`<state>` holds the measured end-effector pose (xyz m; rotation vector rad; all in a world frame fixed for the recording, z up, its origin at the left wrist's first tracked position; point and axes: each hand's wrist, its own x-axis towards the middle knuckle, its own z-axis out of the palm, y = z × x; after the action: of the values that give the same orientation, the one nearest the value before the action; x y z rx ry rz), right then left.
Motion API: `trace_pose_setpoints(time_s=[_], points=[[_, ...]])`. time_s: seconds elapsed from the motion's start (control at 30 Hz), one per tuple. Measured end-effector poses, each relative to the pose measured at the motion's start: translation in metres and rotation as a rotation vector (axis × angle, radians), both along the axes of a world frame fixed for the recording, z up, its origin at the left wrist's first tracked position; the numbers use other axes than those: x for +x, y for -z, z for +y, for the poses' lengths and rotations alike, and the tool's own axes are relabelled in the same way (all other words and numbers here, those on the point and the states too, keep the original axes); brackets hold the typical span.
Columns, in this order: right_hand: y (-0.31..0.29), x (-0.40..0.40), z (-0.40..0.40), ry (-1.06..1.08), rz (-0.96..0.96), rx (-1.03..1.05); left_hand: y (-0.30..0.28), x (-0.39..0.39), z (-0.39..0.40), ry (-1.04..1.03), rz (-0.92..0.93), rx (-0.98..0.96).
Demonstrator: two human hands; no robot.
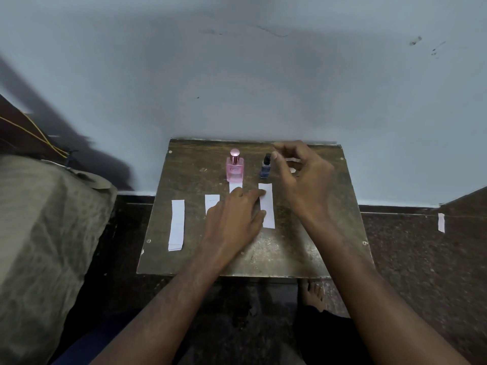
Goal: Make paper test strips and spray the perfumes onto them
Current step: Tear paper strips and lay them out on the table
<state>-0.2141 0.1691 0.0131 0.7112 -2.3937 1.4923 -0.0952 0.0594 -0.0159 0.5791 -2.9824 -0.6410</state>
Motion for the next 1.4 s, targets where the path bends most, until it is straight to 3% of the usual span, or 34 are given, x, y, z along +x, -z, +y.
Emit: trace_pose_setpoints(time_s=[0.3, 0.6, 1.0, 1.2, 1.4], points=[[0.007, -0.006, -0.013, 0.015, 0.120, -0.002, 0.001, -0.002, -0.004, 0.013, 0.006, 0.037], [0.017, -0.009, -0.014, -0.069, 0.161, 0.152, 0.000, 0.000, -0.004, 0.016, 0.013, 0.047], [0.017, -0.016, -0.015, -0.117, 0.065, 0.244, -0.003, 0.001, 0.000, 0.021, 0.023, 0.025], [0.017, -0.010, -0.010, -0.095, 0.192, 0.234, -0.006, 0.006, 0.007, 0.030, 0.014, -0.046], [0.008, -0.011, 0.000, -0.008, 0.202, 0.157, -0.006, -0.001, 0.009, -0.004, -0.009, -0.079]])
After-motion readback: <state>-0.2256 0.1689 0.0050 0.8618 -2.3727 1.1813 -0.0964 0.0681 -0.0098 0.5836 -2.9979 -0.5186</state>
